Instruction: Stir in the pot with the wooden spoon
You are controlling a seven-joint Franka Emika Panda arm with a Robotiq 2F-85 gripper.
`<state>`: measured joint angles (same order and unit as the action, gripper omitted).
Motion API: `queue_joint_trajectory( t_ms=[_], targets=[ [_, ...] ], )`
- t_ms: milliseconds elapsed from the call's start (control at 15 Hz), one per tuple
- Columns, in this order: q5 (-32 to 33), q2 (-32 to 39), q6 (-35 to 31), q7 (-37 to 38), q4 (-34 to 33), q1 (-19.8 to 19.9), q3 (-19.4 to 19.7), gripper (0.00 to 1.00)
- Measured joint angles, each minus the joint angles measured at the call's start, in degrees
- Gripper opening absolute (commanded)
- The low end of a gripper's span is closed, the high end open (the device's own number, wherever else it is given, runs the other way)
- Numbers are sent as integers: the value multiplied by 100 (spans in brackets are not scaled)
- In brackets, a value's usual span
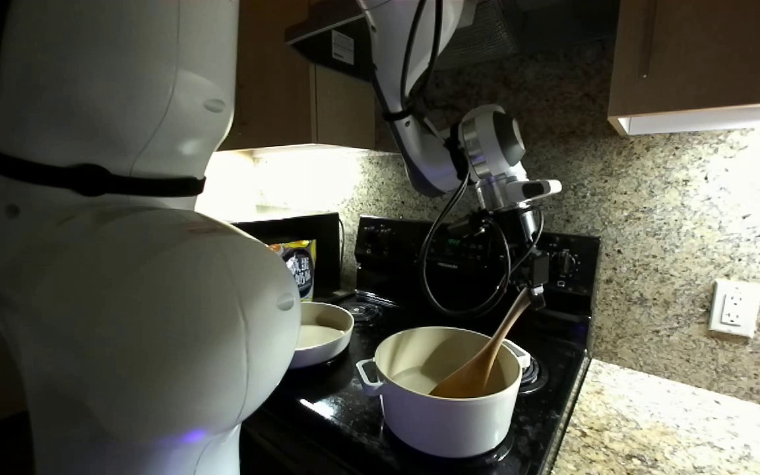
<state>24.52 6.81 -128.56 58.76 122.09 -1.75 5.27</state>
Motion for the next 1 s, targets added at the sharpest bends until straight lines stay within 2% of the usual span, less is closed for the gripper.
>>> queue_joint_trajectory(
  t_ms=[467,1000],
  targets=[
    [-2,76,0,0,-197,-75,-219,8],
    [4,76,8,0,-358,13,-25,8]
  ],
)
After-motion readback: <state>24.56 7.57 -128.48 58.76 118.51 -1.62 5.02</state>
